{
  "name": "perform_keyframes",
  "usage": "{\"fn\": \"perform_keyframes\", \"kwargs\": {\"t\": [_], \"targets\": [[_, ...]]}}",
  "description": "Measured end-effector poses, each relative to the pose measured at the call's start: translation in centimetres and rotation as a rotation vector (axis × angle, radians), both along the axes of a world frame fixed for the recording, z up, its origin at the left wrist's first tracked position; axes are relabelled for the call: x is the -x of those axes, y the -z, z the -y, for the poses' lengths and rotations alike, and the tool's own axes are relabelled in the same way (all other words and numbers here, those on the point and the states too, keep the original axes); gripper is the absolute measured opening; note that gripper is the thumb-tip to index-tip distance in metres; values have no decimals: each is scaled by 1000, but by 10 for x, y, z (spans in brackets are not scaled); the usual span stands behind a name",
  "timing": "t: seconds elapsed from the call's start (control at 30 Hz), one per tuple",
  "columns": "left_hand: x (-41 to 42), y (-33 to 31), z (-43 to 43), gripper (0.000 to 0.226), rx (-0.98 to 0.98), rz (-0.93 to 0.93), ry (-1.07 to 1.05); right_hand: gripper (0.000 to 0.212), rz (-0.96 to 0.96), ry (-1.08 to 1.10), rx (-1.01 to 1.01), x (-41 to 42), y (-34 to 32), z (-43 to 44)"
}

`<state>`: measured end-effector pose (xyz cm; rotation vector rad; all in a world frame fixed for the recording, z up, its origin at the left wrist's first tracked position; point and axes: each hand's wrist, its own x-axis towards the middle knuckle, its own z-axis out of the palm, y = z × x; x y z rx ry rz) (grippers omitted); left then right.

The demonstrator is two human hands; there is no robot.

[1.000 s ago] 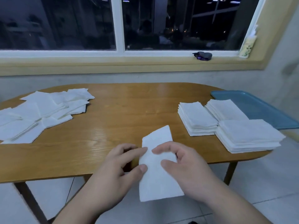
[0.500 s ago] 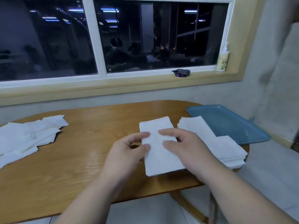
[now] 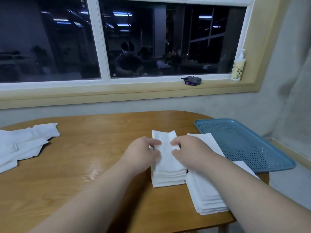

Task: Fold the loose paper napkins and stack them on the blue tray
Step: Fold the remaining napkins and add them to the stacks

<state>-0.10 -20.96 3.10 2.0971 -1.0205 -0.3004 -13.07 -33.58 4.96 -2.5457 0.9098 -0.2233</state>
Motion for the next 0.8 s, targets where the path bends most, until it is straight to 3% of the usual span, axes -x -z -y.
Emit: {"fn": "perform_keyframes", "kwargs": {"t": [0.07, 0.13, 0.3, 0.57, 0.8], "targets": [[-5, 8, 1, 36, -77, 93, 23, 38, -66, -16, 101, -3, 7, 0], [-9, 14, -2, 32, -80, 68, 21, 35, -75, -3, 211, -3, 5, -2], [-9, 6, -29, 18, 62, 84, -52, 31, 104, -21, 274, 2, -12, -22], [-8, 21, -158, 16, 67, 203, -98, 27, 246, -249, 195, -34, -4, -121], [-44, 35, -285, 12, -23, 217, -398, 21, 257, -482, 50, -111, 19, -221]]}}
